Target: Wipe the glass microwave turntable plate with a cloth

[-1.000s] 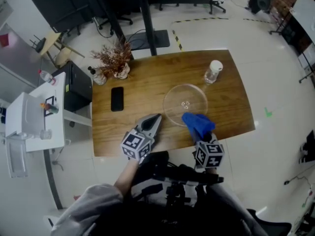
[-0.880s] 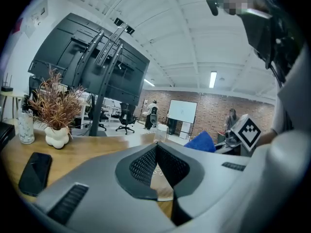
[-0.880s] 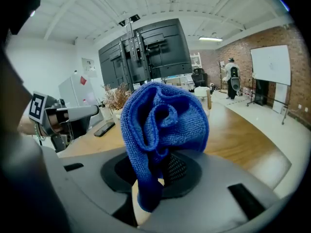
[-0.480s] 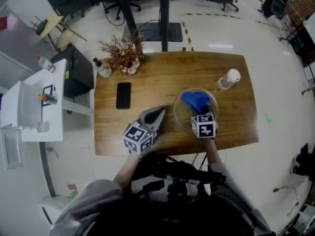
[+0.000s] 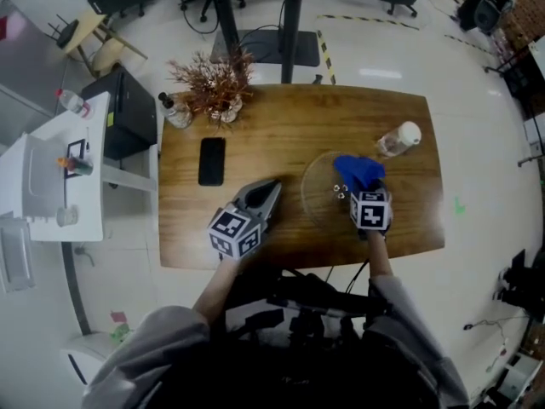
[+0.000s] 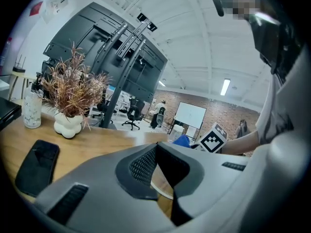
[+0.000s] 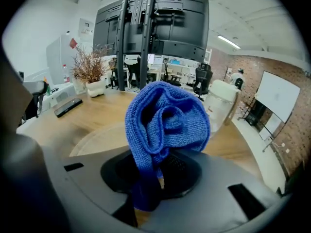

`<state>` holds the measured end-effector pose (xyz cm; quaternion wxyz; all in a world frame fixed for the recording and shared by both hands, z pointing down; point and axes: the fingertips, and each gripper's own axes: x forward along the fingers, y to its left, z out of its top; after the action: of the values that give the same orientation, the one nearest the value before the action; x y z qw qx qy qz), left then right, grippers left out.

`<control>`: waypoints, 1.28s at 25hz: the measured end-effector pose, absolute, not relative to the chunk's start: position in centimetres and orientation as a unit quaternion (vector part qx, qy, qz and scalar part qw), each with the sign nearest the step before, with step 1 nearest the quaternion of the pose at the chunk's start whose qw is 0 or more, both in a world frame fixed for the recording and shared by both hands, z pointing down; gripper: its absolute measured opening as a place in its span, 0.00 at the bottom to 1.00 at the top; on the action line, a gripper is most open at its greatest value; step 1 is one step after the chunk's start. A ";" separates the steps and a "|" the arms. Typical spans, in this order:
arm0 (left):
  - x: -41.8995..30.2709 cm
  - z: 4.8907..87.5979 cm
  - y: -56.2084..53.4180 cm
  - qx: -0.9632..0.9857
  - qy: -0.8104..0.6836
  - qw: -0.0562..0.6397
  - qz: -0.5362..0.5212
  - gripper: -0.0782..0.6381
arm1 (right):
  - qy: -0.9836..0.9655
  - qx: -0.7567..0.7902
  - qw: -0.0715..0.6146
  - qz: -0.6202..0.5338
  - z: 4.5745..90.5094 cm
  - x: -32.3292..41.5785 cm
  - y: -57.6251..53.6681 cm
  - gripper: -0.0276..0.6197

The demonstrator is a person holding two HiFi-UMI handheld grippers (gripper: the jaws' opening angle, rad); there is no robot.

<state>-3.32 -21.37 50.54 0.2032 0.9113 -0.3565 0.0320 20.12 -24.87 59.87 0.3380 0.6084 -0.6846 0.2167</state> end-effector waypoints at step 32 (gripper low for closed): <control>-2.9 50.5 -20.8 0.916 -0.343 0.209 0.025 0.11 | -0.721 0.565 0.343 0.208 59.7 14.1 -21.4 0.19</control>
<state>-2.89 -20.85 50.54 0.2088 0.9156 -0.3426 0.0247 14.14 -21.37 59.66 0.3426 0.5651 -0.7210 0.2084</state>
